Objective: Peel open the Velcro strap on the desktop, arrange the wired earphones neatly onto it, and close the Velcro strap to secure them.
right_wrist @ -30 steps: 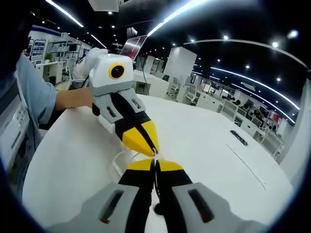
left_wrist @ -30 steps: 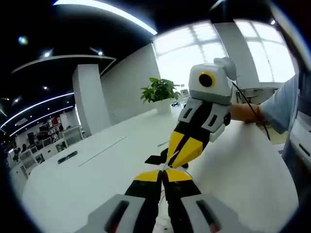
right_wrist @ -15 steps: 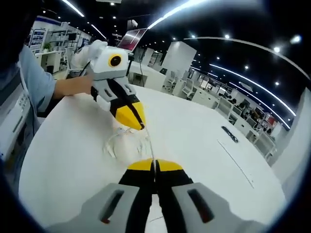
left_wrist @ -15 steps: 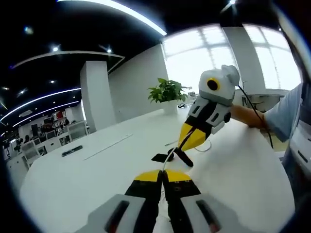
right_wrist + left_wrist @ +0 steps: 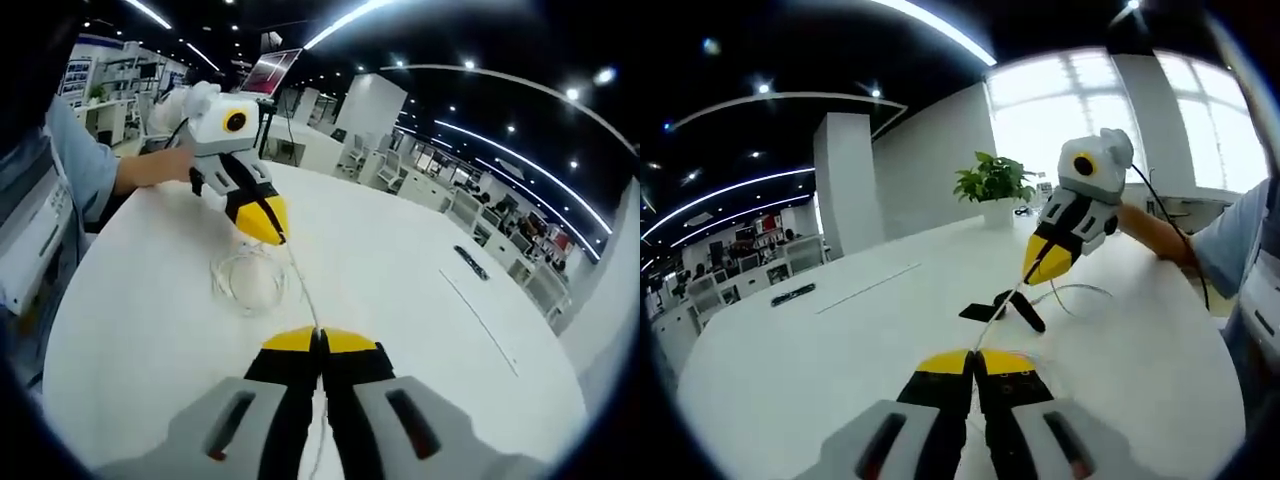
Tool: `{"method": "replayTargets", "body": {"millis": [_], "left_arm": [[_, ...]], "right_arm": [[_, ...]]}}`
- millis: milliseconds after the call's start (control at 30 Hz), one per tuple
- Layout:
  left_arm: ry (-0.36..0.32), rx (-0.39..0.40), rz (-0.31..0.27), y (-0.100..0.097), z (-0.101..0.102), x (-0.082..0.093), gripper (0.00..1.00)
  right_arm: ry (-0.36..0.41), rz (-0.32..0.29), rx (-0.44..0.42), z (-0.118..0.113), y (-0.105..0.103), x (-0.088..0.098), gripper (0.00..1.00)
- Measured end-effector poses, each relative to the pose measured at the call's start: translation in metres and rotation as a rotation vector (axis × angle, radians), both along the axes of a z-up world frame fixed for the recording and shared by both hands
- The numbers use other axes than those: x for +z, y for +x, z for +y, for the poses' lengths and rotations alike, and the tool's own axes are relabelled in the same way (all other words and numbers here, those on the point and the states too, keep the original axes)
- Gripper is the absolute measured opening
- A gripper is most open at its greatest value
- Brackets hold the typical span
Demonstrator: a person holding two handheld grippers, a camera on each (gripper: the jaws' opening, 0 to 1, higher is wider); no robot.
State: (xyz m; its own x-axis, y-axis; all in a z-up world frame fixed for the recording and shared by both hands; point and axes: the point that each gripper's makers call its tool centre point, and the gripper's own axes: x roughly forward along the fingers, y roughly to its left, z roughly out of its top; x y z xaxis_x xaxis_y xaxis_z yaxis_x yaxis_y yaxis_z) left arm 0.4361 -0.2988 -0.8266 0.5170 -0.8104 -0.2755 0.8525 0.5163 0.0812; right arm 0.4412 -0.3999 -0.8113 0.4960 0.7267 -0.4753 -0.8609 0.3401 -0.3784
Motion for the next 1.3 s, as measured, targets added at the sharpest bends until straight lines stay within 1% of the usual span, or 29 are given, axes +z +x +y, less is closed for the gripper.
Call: {"method": "replayTargets", "body": {"millis": [267,467,600,733,900,1067,1133,1200,1233,1300], "left_arm": [[0.001,0.003,0.024,-0.001,0.001,-0.005,0.06],[-0.001,0.014,0.039,0.001,0.003,-0.007,0.06],[-0.006,0.022,0.061,0.001,0.004,-0.010,0.06],[-0.002,0.027,0.067,0.002,0.005,-0.011,0.06],[-0.004,0.033,0.084,0.003,0.007,-0.014,0.06],[-0.001,0.035,0.090,0.002,0.007,-0.016,0.06],[-0.013,0.030,0.098,0.001,0.007,-0.016,0.06],[-0.029,0.024,0.107,-0.001,0.006,-0.014,0.07],[-0.032,0.022,0.109,-0.001,0.005,-0.014,0.07],[-0.044,0.018,0.113,-0.003,0.004,-0.013,0.08]], "right_arm": [[-0.004,-0.009,-0.032,-0.018,0.007,0.008,0.04],[0.001,-0.029,-0.045,-0.031,0.008,0.020,0.04],[0.009,-0.033,-0.045,-0.035,0.005,0.026,0.04],[0.004,-0.043,-0.051,-0.040,0.006,0.029,0.04],[-0.014,-0.062,-0.082,-0.049,0.012,0.030,0.04],[0.030,-0.047,-0.058,-0.042,0.006,0.036,0.04],[0.065,-0.042,-0.040,-0.036,0.002,0.041,0.04],[0.112,-0.026,-0.014,-0.028,-0.003,0.045,0.04],[0.148,-0.010,0.005,-0.022,-0.007,0.049,0.04],[0.183,0.004,0.032,-0.013,-0.014,0.053,0.04]]}}
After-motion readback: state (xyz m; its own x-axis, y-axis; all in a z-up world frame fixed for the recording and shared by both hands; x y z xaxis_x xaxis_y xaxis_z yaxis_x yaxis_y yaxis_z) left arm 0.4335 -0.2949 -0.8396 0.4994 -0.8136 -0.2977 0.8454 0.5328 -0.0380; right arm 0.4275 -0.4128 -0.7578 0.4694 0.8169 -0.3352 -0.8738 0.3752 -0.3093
